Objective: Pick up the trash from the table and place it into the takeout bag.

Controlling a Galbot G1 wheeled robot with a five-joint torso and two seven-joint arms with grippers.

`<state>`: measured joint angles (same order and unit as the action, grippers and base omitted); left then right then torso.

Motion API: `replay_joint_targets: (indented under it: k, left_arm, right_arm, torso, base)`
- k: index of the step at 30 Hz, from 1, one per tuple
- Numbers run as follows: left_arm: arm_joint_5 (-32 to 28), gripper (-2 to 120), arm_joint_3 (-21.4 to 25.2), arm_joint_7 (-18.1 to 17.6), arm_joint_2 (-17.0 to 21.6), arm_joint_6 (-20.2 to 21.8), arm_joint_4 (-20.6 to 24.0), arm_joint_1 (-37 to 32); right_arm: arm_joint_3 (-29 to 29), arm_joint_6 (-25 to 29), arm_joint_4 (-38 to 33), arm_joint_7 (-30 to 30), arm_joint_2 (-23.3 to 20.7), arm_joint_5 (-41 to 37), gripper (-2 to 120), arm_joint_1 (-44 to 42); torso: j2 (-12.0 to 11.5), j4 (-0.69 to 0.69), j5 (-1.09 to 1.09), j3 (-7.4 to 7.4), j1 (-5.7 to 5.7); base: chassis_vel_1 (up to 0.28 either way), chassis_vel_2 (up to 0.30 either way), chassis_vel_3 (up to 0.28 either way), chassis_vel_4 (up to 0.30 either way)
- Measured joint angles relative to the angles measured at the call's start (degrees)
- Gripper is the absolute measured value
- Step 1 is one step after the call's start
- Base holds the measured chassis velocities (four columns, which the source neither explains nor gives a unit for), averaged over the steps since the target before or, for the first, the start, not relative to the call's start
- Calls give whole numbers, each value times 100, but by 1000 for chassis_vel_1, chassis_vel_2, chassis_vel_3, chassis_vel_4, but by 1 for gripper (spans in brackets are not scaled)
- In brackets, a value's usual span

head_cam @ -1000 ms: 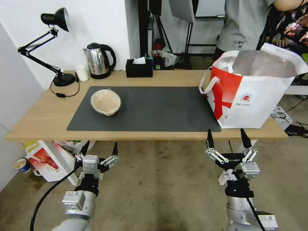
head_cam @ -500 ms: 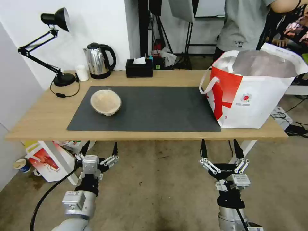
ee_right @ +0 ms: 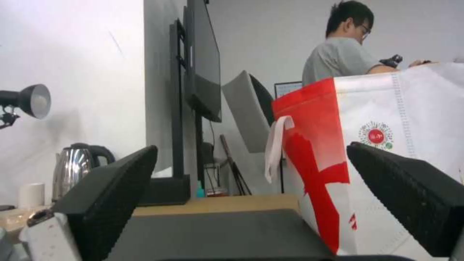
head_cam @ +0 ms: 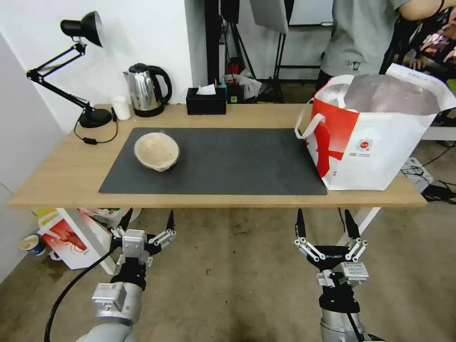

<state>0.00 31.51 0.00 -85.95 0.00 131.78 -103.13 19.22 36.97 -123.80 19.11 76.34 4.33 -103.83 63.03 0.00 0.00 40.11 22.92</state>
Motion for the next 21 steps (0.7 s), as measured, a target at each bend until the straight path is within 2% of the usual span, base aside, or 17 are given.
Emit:
replay_joint_targets:
  k: [21]
  left_arm:
    - [0,100,0,0,0,0,0,0]
  right_arm:
    - [35,-50,-47,2,-19,13,100,58]
  torso:
    - [0,0,0,0,0]
  base:
    - [0,0,0,0]
